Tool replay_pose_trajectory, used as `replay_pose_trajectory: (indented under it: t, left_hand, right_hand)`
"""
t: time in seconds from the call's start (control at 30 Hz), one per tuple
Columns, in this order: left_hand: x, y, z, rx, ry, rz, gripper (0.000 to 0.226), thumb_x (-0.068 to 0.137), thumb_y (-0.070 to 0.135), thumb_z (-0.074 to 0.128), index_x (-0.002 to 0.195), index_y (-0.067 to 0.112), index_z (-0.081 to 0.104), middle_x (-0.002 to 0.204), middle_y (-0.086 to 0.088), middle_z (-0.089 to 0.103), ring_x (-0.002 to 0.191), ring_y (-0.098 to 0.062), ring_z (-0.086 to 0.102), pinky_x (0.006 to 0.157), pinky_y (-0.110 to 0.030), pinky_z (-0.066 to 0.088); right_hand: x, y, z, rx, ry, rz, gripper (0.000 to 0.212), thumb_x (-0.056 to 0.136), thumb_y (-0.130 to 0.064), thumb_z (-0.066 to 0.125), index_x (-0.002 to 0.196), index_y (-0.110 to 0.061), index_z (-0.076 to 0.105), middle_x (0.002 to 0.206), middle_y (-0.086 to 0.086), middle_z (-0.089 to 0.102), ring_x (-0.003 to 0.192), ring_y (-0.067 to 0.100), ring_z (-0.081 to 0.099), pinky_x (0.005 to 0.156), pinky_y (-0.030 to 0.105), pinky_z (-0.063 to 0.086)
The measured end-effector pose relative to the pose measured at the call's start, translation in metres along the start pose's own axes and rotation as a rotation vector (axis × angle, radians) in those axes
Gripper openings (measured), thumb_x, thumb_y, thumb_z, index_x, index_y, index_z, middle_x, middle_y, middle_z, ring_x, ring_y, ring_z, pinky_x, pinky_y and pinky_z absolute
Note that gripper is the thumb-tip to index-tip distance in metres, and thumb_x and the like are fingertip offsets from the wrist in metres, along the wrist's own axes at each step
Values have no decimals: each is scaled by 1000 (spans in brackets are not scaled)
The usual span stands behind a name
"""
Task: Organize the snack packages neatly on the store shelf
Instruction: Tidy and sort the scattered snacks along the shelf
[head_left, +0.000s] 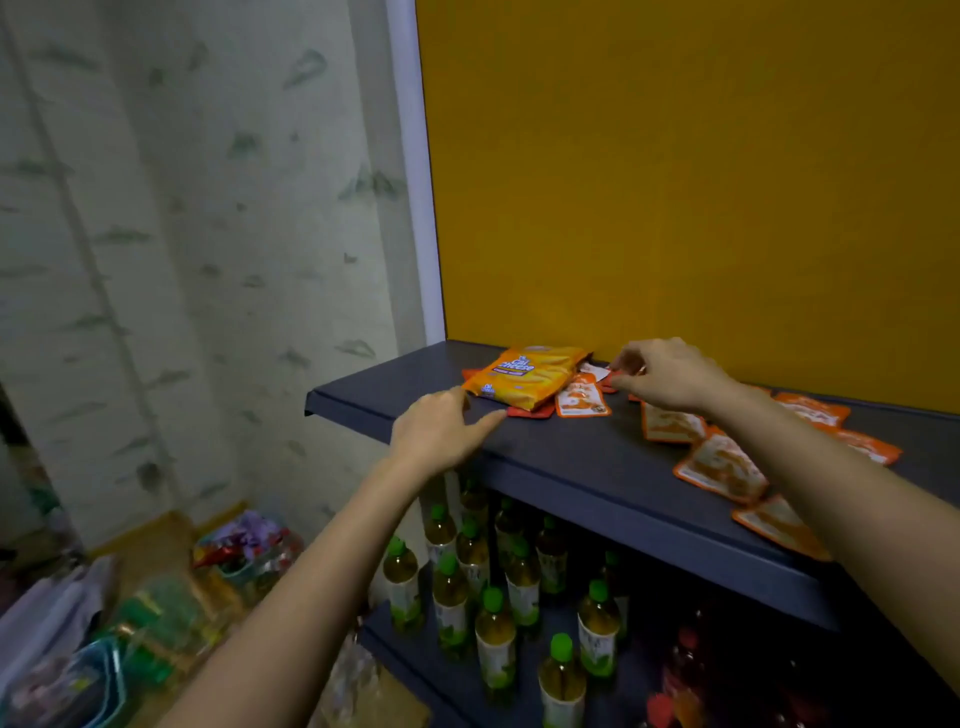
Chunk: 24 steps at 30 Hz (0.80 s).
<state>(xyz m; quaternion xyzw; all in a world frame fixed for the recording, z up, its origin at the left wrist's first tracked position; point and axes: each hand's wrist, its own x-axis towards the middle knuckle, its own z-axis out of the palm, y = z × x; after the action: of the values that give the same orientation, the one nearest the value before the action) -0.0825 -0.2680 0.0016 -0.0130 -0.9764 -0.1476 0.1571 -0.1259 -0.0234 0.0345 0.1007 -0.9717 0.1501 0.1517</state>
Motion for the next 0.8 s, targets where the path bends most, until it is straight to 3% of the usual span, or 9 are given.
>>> replay_pose_trajectory:
  t: [0.23, 0.4, 0.5, 0.63, 0.8]
  left_hand:
    - [102, -22, 17, -177, -163, -13, 73, 72, 75, 52, 106, 10, 56, 114, -9, 61, 103, -26, 56, 85, -39, 46]
    - [149, -15, 38, -263, -262, -45, 113, 47, 87, 55, 127, 8, 50, 132, -10, 52, 123, -28, 47, 104, -45, 40]
    - [176, -19, 49, -171, -318, 30, 114, 49, 85, 61, 133, 10, 44, 138, -8, 48, 127, -27, 45, 107, -45, 37]
    - [203, -26, 54, -210, -455, 148, 119, 35, 81, 60, 131, 12, 46, 134, -5, 51, 121, -24, 51, 103, -42, 43]
    - [227, -37, 66, -302, -612, 237, 140, 14, 90, 62, 134, 18, 46, 136, -2, 51, 121, -22, 52, 102, -41, 45]
  right_hand:
    - [69, -1, 23, -45, -22, 136, 32, 87, -38, 58, 114, -21, 62, 123, 7, 62, 113, 29, 56, 88, 37, 47]
    - [98, -1, 38, -27, -25, 246, 33, 86, -38, 58, 114, -22, 63, 124, 8, 62, 115, 29, 55, 94, 39, 47]
    - [111, -1, 47, -14, -27, 310, 34, 88, -37, 58, 116, -21, 61, 122, 6, 63, 114, 28, 56, 94, 38, 47]
    - [129, -5, 54, 22, 2, 398, 33, 88, -35, 58, 116, -17, 62, 119, 9, 65, 110, 27, 57, 89, 37, 47]
    - [155, -20, 73, 12, 9, 524, 37, 88, -37, 58, 118, -16, 62, 124, 12, 62, 113, 29, 56, 89, 35, 46]
